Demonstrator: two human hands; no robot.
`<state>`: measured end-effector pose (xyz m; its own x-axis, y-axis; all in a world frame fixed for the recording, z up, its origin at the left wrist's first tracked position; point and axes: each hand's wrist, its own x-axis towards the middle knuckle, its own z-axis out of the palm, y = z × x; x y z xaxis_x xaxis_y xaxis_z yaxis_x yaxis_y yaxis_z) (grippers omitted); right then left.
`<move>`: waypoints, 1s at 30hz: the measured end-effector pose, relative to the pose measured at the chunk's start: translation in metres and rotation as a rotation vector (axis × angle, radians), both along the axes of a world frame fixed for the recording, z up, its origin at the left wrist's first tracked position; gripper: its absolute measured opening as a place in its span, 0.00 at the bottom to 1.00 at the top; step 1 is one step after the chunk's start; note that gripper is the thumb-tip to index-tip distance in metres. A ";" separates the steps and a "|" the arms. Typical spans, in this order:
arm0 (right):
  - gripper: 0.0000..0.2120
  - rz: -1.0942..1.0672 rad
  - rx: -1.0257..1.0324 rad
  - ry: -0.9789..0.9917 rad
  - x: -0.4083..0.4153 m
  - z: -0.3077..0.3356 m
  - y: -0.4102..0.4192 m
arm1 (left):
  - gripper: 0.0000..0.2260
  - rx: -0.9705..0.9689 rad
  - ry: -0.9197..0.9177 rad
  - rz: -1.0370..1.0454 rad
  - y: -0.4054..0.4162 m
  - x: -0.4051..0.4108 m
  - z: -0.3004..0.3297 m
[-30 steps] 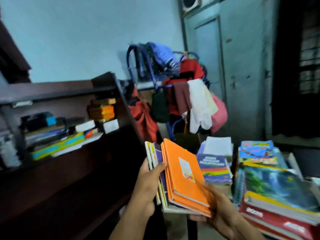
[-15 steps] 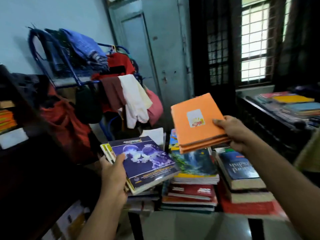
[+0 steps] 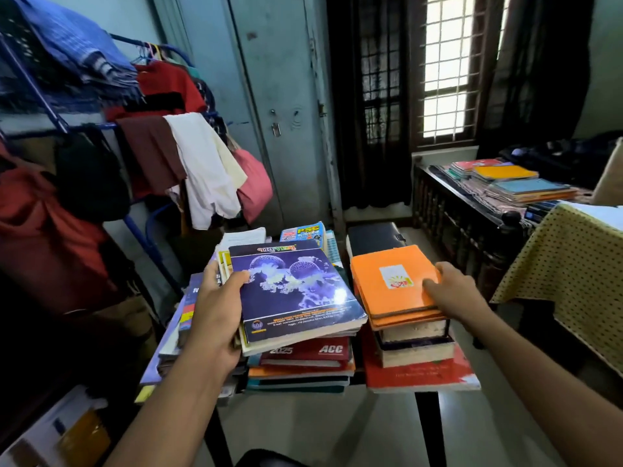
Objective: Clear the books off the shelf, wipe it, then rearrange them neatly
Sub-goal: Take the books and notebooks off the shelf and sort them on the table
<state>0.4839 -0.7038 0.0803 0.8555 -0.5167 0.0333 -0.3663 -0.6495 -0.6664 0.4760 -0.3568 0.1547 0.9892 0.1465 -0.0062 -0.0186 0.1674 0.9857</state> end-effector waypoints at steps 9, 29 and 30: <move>0.24 0.520 0.558 -0.140 -0.030 0.038 0.101 | 0.13 -0.170 0.123 -0.055 -0.016 0.005 -0.025; 0.19 0.300 0.817 -0.333 0.212 0.037 0.158 | 0.13 1.657 -0.069 -0.128 0.053 0.102 -0.025; 0.18 0.285 0.798 -0.315 0.228 0.029 0.157 | 0.12 1.739 -0.074 -0.121 0.054 0.103 -0.030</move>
<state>0.7118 -0.5464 0.1097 0.9666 -0.2560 0.0101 0.0132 0.0103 -0.9999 0.5787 -0.3029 0.1246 0.9850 -0.1357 0.1062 -0.1365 -0.9906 0.0003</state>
